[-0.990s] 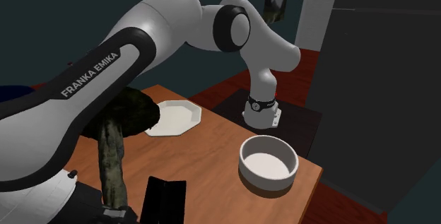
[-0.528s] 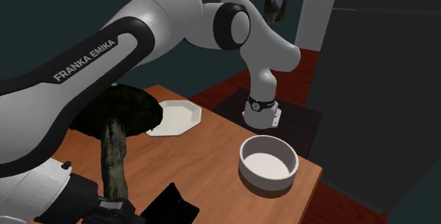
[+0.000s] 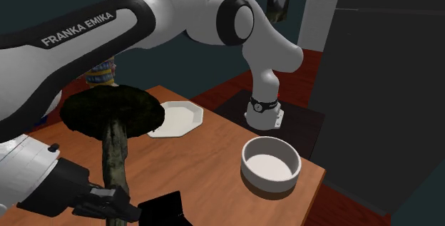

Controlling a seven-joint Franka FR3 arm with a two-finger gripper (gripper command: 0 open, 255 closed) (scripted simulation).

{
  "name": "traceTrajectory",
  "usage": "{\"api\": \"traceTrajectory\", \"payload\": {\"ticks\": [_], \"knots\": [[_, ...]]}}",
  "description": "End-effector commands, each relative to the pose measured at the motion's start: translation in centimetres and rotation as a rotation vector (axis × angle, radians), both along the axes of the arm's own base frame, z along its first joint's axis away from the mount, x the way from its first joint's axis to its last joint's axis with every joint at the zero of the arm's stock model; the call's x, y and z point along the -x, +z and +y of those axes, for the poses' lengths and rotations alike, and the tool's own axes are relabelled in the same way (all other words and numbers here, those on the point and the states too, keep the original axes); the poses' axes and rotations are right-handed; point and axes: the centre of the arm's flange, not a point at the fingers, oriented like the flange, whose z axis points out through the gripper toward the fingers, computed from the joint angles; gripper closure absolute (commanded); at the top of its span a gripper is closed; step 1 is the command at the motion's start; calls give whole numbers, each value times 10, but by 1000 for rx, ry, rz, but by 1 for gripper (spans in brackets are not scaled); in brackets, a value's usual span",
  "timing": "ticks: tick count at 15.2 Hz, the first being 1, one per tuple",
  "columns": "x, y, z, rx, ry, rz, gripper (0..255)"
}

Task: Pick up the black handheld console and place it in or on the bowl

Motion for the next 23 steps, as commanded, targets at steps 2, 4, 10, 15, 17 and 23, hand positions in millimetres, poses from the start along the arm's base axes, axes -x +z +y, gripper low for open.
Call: {"api": "traceTrajectory", "payload": {"ticks": [2,4,10,15,17,23], "knots": [[1,16,0,0,0,0,255],[1,27,0,0,0,0,255],[1,58,0,0,0,0,255],[23,75,15,0,0,0,255],[45,76,29,0,0,0,255],[111,80,73,0,0,0,255]]}}
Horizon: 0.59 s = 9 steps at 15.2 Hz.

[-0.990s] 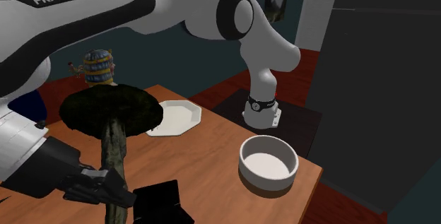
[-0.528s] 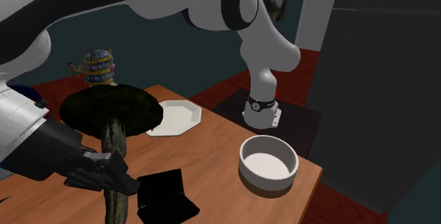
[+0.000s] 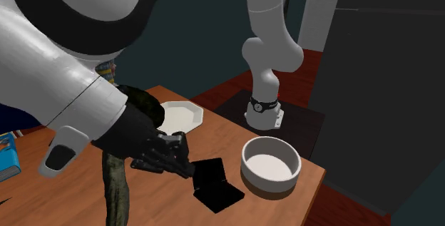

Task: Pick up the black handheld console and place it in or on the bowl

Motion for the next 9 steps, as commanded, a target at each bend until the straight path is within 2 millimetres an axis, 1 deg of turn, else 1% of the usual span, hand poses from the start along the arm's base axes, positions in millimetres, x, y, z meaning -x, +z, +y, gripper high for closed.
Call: {"api": "traceTrajectory", "payload": {"ticks": [1,9], "knots": [[24,3,16,1,-1,0,255],[112,8,74,1,-1,0,255]]}}
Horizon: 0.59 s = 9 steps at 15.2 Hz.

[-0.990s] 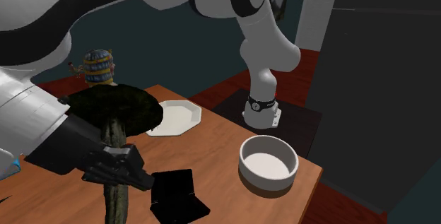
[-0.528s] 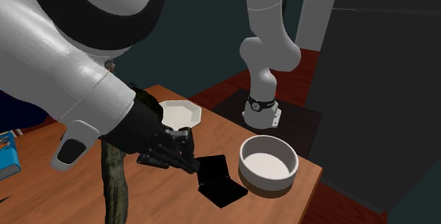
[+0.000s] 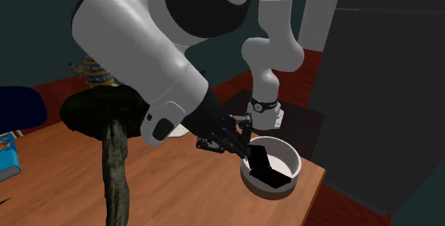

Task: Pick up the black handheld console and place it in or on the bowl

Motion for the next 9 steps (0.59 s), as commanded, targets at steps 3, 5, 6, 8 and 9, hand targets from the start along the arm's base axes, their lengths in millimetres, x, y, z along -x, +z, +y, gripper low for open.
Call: {"api": "traceTrajectory", "payload": {"ticks": [3,5,6,8,9], "knots": [[45,1,27,0,-1,-1,255],[67,3,42,0,-1,-1,255],[71,3,44,0,-1,-1,255],[71,-8,44,0,-1,-1,255],[71,-13,44,0,-1,-1,255]]}}
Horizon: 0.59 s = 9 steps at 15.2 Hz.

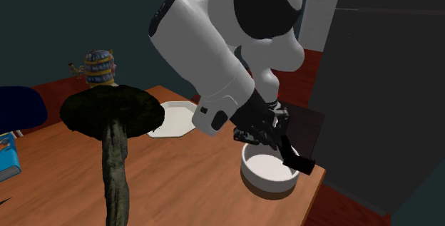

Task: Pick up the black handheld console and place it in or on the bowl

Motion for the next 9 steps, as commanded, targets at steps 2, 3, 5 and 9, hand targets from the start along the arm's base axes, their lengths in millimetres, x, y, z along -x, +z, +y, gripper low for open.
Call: {"api": "traceTrajectory", "payload": {"ticks": [2,3,5,9], "knots": [[0,-15,0,0,-1,0,255],[0,-20,0,0,-1,0,255],[0,-31,0,0,-1,0,255],[0,-52,0,0,-1,0,255]]}}
